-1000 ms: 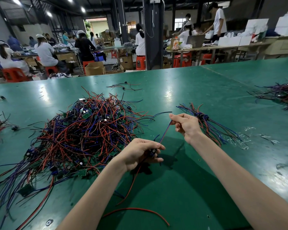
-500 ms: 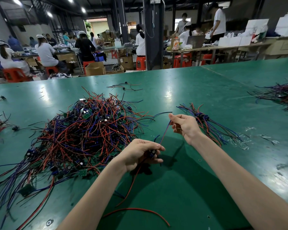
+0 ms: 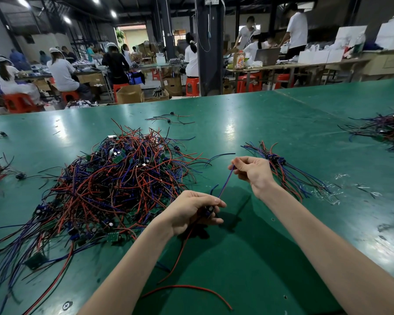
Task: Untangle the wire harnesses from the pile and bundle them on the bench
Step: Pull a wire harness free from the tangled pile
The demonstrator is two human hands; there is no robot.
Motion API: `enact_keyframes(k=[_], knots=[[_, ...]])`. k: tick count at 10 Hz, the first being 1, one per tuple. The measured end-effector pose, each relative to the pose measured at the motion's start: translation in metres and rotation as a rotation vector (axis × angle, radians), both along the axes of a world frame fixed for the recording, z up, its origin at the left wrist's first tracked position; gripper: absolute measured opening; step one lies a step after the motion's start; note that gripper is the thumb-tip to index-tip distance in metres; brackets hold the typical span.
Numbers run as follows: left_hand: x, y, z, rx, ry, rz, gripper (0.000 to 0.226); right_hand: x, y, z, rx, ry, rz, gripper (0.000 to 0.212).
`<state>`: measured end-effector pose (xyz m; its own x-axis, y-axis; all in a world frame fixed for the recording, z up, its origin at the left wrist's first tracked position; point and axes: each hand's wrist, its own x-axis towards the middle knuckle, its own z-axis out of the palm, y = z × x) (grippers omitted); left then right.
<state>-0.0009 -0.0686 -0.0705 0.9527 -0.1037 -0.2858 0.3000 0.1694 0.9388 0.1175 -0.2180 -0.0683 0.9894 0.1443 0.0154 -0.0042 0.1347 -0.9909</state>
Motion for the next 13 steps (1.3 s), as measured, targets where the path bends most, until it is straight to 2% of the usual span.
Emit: enact_keyframes(k=[2, 3, 4, 5, 6, 7, 9, 11, 12, 13], knots=[[0.001, 0.0, 0.001, 0.0, -0.013, 0.014, 0.023, -0.002, 0.001, 0.002, 0.031, 0.019, -0.051, 0.019], [0.001, -0.001, 0.001, -0.004, -0.06, 0.076, 0.02, -0.005, 0.002, 0.003, 0.051, 0.022, -0.069, 0.02], [0.004, 0.002, 0.006, -0.02, -0.185, 0.249, 0.014, -0.01, 0.006, 0.009, 0.112, 0.048, -0.04, 0.017], [0.008, 0.011, 0.011, -0.065, -0.291, 0.469, 0.012, -0.024, 0.016, 0.011, 0.127, 0.121, 0.141, 0.021], [0.009, 0.017, 0.011, -0.03, -0.335, 0.641, 0.009, -0.049, 0.034, 0.008, -0.068, 0.044, 0.414, 0.014], [0.009, 0.018, 0.011, -0.028, -0.355, 0.709, 0.007, -0.067, 0.049, 0.003, -0.109, 0.014, 0.568, 0.009], [0.009, 0.016, 0.013, -0.068, -0.357, 0.665, 0.009, -0.078, 0.053, -0.001, -0.018, -0.076, 0.482, 0.005], [0.008, 0.014, 0.012, -0.023, -0.306, 0.505, 0.008, -0.073, 0.052, 0.0, 0.002, -0.086, 0.363, 0.017], [0.007, 0.013, 0.01, 0.033, -0.339, 0.464, 0.006, -0.071, 0.05, -0.002, -0.058, -0.153, 0.337, 0.023], [0.006, 0.014, 0.008, 0.041, -0.367, 0.464, 0.006, -0.07, 0.05, -0.004, -0.158, -0.217, 0.335, 0.02]])
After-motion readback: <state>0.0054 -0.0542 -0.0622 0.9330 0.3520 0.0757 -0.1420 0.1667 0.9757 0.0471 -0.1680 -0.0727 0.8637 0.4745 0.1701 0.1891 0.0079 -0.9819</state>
